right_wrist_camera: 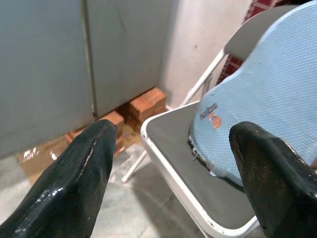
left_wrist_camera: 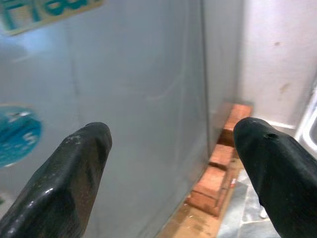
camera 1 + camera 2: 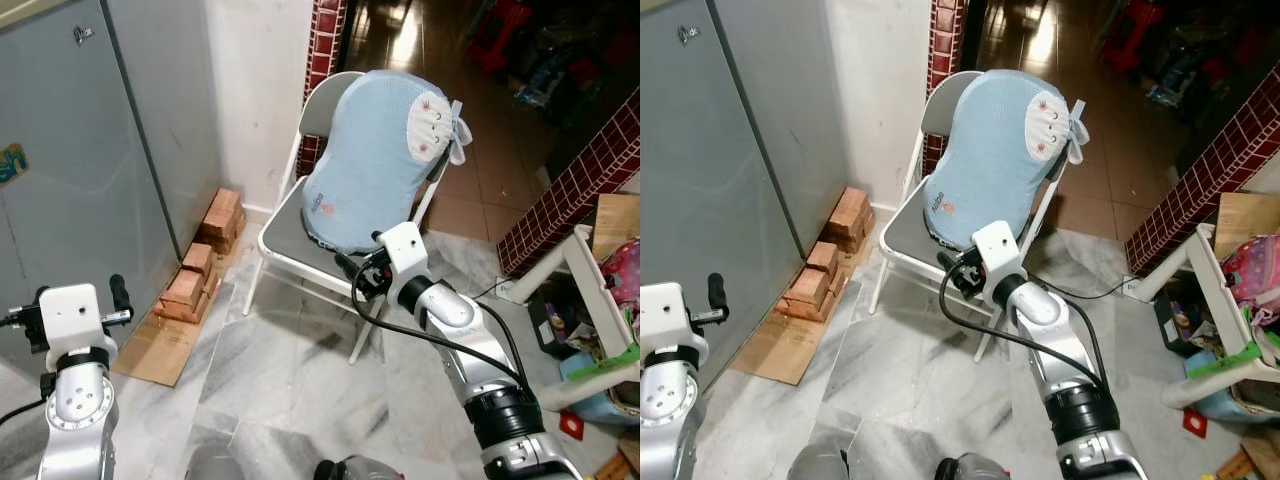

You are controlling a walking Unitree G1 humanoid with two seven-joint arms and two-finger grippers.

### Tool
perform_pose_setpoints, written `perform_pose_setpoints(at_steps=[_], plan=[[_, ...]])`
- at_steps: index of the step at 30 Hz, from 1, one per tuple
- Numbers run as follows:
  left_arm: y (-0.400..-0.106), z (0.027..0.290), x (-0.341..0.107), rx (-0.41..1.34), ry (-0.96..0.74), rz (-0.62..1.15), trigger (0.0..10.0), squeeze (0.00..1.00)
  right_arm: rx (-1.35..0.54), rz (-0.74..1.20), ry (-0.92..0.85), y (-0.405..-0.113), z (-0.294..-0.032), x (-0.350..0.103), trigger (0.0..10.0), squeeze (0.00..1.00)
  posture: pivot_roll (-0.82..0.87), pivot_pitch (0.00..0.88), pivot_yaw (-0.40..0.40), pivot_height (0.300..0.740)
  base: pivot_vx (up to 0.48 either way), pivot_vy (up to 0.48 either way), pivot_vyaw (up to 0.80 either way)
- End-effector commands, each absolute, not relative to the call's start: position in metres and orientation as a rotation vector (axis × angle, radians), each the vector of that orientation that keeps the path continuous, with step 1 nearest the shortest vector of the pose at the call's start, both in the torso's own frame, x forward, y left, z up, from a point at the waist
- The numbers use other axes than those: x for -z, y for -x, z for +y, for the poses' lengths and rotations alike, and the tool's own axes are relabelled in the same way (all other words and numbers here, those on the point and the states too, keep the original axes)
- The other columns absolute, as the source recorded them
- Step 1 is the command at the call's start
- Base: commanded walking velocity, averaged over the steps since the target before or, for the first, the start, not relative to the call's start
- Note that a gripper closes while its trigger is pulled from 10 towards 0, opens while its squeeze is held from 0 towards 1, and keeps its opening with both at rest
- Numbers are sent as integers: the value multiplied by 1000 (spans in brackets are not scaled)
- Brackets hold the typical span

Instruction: Restocking fridge

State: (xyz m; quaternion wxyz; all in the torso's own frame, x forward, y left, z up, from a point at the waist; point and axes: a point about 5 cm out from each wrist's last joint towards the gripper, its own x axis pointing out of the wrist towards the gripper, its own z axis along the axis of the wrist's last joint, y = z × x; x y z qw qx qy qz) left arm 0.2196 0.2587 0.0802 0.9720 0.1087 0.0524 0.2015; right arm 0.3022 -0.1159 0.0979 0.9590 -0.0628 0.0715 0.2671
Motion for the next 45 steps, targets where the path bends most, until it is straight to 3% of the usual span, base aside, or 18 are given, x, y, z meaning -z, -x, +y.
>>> perform_pose_setpoints(at_steps=[1, 9, 24, 45], plan=[[-224, 252, -78, -358, -202, 122, 10000, 0, -504, 144, 126, -300, -124, -99, 10000, 0, 78, 59, -90, 740, 0, 274, 0], [-229, 234, -75, -288, -180, 129, 10000, 0, -440, 168, 90, -300, -132, -96, 10000, 0, 64, 61, -81, 740, 0, 480, 0], [-232, 230, -75, -282, -162, 132, 10000, 0, -411, 162, 66, -302, -135, -98, 10000, 0, 68, 53, -79, 740, 0, 480, 0], [-237, 243, -76, -337, -168, 134, 10000, 0, -399, 157, 51, -301, -135, -98, 10000, 0, 67, 50, -71, 740, 0, 480, 0]])
